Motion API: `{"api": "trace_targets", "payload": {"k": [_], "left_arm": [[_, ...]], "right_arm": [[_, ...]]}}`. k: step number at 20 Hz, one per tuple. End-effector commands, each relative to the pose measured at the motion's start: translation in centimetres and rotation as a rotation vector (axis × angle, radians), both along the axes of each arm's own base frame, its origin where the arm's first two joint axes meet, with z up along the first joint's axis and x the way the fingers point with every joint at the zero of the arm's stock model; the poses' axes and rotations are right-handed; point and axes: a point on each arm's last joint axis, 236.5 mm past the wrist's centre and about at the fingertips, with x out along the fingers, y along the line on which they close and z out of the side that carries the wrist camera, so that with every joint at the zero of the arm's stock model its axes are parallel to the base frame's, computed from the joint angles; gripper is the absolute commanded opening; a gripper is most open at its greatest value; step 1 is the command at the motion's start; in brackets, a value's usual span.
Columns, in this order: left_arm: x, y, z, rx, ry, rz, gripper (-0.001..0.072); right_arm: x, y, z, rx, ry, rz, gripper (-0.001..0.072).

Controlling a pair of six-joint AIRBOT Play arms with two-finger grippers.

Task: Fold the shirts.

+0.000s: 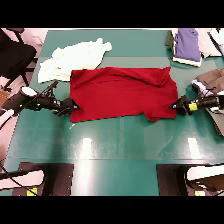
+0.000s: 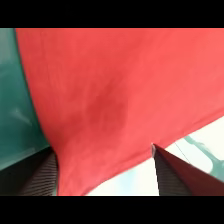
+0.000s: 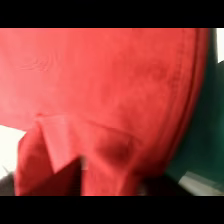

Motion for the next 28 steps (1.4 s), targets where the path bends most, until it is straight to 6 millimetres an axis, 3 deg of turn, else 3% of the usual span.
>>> {"api": "trace_targets", "payload": {"k": [1,2,4,5,6,7,11,15,17,19,21,23,28], "left_arm": [[-0.6,-1.0,-0.6,0.041,-0.002,-0.058,0.062],[-1.1,-1.0,-1.1,0.077,0.0,-0.098,0.0478],[-2.2,-0.4,-2.0,0.146,0.02,-0.157,0.0482],[-2.7,-0.3,-2.2,0.157,0.038,-0.174,0.0331],[-3.3,-0.5,-2.1,0.146,0.052,-0.193,0.0107],[-4.0,-0.8,-1.9,0.131,0.072,-0.216,0.0024],[-6.8,-0.1,0.7,0.158,0.114,-0.277,0.0022],[-7.8,4.6,6.2,0.384,-0.013,-0.202,0.0021],[-8.8,5.3,7.9,0.416,-0.04,-0.193,0.0021],[-9.7,2.8,8.8,0.305,-0.021,-0.201,0.0021],[-9.1,0.8,9.4,0.235,-0.059,-0.196,0.0021],[-7.0,0.4,9.6,0.245,-0.14,-0.163,0.0021],[0.8,1.0,9.2,0.243,-0.321,0.023,0.0021]], "right_arm": [[0.3,2.1,0.1,0.001,-0.008,0.041,0.0174],[0.4,2.3,0.3,0.013,-0.013,0.038,0.012],[0.9,2.3,1.2,0.008,-0.047,0.033,0.0022],[1.0,2.2,1.7,-0.001,-0.064,0.031,0.0022],[1.2,2.0,2.4,-0.011,-0.084,0.026,0.0021],[1.1,1.8,3.2,-0.016,-0.101,0.025,0.0021],[-1.1,-0.8,7.6,-0.078,-0.154,0.024,0.0021],[-5.3,-3.8,11.1,-0.204,-0.174,-0.038,0.0021],[-7.6,-3.0,11.1,-0.202,-0.17,-0.059,0.0021],[-10.3,0.0,10.7,-0.186,-0.153,-0.022,0.0021],[-11.5,2.4,10.1,-0.205,-0.171,-0.014,0.0021],[-10.3,2.7,9.9,-0.258,-0.236,-0.071,0.0021],[-4.7,2.0,8.8,-0.305,-0.289,-0.14,0.0021]]}}
